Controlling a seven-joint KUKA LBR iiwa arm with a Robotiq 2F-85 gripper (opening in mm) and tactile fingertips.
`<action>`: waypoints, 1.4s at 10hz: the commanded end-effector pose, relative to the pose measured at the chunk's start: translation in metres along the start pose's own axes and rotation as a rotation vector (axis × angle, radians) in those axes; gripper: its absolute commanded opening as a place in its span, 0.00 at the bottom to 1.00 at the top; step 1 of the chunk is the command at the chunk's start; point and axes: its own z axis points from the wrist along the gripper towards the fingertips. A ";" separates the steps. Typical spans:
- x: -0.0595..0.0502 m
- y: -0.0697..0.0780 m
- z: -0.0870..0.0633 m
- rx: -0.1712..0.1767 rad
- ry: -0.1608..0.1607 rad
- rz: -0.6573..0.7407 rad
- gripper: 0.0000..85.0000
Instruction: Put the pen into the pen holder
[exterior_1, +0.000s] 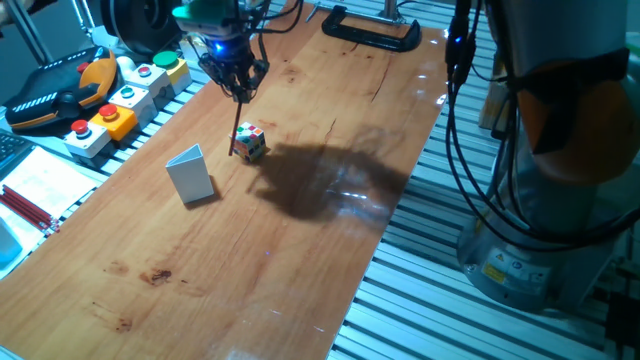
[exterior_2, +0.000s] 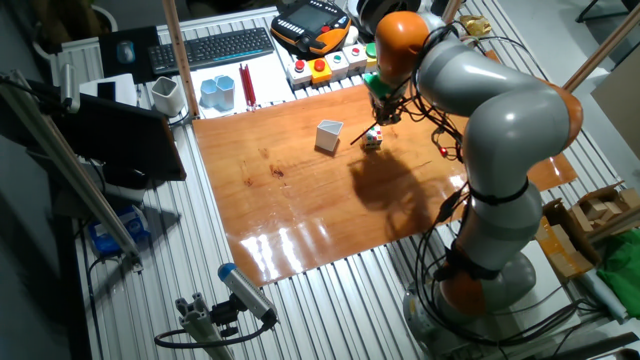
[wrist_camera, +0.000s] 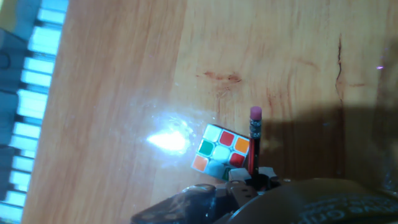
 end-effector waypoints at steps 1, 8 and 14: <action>0.000 0.000 0.000 -0.015 -0.009 0.011 0.01; 0.002 0.001 -0.002 0.019 -0.064 0.153 0.01; 0.013 0.021 -0.044 0.042 -0.119 0.146 0.01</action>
